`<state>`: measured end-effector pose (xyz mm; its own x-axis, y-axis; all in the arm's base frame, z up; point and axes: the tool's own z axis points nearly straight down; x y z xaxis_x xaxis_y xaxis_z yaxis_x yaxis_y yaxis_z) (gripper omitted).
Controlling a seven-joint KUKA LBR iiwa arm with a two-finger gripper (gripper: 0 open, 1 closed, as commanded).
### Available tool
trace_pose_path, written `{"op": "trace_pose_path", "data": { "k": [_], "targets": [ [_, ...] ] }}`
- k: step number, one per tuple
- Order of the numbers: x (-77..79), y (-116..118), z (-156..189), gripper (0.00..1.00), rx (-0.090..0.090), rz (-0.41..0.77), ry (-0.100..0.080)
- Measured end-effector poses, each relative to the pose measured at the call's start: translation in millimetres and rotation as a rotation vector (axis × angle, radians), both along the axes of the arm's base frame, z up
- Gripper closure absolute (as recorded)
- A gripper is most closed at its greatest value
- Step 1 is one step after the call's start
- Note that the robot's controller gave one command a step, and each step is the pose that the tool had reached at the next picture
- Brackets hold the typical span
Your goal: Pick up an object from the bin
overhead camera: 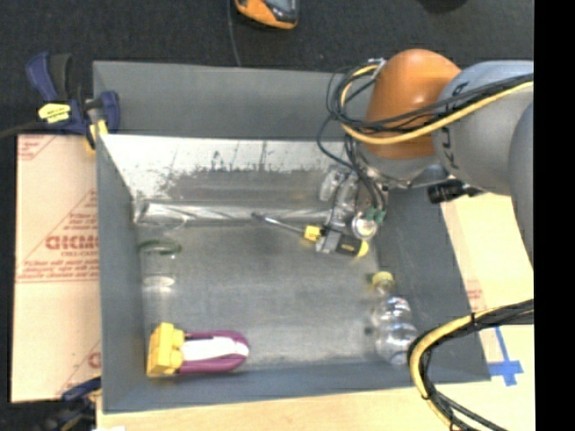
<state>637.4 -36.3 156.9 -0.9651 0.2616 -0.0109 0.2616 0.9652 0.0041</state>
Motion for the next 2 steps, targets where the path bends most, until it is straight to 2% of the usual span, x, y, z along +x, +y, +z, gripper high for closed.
{"op": "trace_pose_path", "data": {
  "k": [1,2],
  "targets": [
    [8.9,-3.5,-21.9,0.0,-0.003,0.163,-0.003],
    [7.0,-7.0,-42.5,0.0,0.001,-0.057,-0.004]
  ]
}}
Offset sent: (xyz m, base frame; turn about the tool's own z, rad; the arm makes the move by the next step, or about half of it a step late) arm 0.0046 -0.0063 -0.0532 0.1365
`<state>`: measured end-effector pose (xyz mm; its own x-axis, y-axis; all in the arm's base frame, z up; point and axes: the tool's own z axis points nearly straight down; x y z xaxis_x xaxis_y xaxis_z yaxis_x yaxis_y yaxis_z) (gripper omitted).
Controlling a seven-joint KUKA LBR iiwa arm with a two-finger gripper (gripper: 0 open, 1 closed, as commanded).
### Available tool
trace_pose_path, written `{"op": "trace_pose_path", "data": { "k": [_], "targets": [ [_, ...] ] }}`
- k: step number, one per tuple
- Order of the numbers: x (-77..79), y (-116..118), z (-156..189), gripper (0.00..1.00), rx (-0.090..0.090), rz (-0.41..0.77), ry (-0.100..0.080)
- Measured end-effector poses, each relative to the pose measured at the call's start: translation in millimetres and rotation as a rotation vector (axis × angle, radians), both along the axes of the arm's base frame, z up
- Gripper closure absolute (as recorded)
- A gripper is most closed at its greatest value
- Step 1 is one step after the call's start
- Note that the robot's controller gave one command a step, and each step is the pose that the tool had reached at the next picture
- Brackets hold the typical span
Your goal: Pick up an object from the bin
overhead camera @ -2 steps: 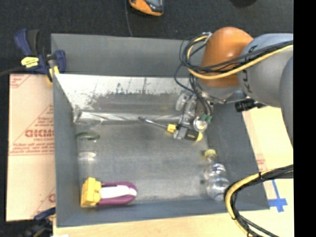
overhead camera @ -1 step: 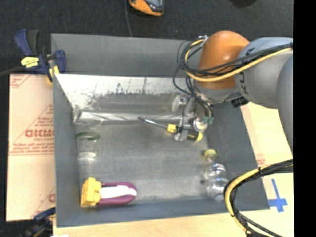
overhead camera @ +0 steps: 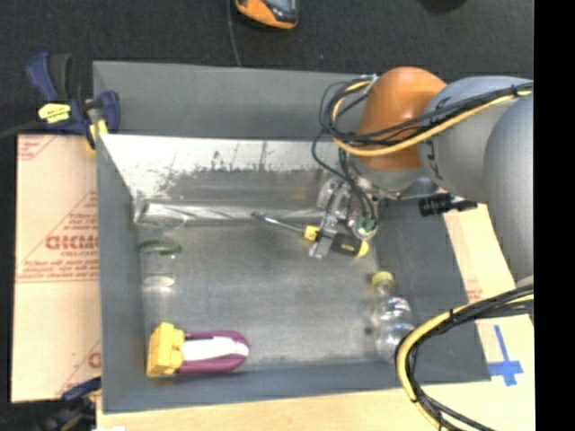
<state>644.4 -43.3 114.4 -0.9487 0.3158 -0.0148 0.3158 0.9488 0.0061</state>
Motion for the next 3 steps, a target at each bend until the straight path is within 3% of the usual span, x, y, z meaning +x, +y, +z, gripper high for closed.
{"op": "trace_pose_path", "data": {
  "k": [1,2,3],
  "targets": [
    [2.9,-5.8,-7.6,0.0,-0.003,0.06,-0.001],
    [4.3,-11.6,-19.5,0.0,0.0,0.009,-0.001],
    [6.0,-10.8,-31.0,0.0,-0.003,0.074,-0.001]
  ]
}}
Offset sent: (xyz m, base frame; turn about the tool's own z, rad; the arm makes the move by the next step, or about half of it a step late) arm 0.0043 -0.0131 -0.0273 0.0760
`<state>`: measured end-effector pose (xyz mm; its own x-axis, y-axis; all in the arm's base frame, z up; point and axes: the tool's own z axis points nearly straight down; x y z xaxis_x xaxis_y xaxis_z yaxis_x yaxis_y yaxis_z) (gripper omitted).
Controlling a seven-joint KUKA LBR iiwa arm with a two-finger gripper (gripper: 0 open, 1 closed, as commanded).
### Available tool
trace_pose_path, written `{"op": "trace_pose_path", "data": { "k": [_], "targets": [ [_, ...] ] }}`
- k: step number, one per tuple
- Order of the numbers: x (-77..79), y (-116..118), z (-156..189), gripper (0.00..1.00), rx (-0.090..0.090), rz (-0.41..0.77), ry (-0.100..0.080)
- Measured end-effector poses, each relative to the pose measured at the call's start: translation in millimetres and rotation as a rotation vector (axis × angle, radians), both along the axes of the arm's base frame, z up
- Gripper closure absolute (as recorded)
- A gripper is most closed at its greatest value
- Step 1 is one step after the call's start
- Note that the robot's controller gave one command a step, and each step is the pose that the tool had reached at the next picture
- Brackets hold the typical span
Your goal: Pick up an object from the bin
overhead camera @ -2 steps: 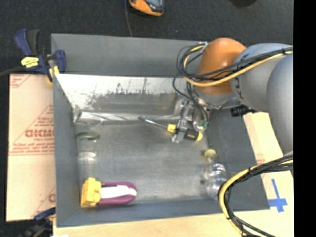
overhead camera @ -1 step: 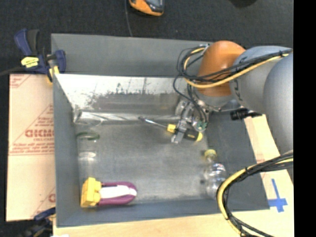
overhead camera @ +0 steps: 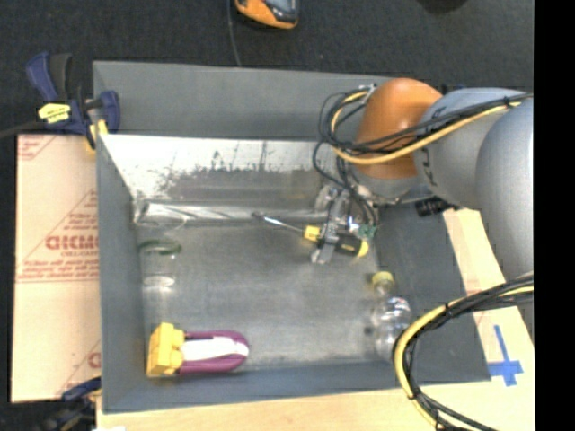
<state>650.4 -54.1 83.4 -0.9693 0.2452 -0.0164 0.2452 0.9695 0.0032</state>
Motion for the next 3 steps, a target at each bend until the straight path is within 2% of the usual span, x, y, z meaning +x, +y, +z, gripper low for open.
{"op": "trace_pose_path", "data": {
  "k": [1,3],
  "targets": [
    [-1.7,-7.2,-11.7,1.0,0.004,-0.172,0.002],
    [2.2,-13.6,-12.3,1.0,0.004,-0.163,-0.001]
  ]
}}
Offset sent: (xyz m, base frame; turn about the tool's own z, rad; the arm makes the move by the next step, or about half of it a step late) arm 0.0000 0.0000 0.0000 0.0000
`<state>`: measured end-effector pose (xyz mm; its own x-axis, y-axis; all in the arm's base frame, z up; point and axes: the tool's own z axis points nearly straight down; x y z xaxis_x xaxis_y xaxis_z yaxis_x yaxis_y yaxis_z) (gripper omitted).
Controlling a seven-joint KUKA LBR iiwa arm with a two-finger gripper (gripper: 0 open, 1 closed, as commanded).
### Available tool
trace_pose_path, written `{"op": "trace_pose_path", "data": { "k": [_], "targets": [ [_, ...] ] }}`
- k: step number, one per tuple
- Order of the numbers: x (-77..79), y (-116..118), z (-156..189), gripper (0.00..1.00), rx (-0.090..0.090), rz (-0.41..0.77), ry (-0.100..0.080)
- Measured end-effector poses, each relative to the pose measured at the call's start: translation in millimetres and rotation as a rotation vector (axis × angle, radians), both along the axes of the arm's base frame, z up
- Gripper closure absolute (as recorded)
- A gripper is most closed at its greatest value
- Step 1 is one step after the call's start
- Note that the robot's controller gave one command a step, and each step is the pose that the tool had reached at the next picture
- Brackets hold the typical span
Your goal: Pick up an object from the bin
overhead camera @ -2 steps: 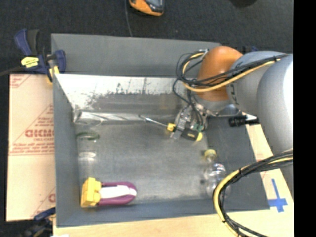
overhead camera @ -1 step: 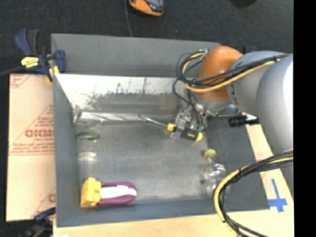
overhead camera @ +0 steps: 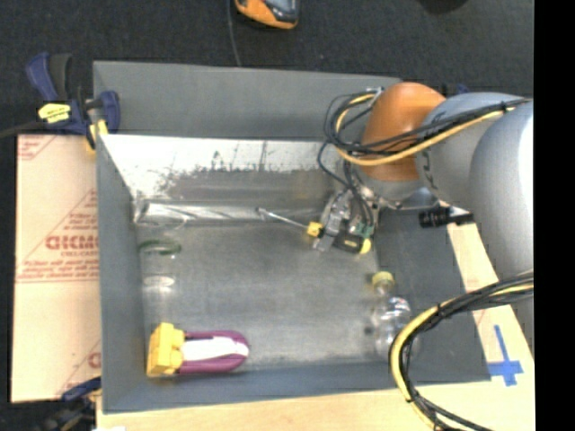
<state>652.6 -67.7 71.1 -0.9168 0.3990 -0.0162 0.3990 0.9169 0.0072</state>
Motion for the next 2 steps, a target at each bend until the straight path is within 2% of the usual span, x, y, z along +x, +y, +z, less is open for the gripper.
{"op": "trace_pose_path", "data": {
  "k": [1,2],
  "targets": [
    [-4.7,3.5,23.8,1.0,0.001,-0.003,0.012],
    [-9.3,13.5,69.1,1.0,-0.004,0.237,0.004]
  ]
}}
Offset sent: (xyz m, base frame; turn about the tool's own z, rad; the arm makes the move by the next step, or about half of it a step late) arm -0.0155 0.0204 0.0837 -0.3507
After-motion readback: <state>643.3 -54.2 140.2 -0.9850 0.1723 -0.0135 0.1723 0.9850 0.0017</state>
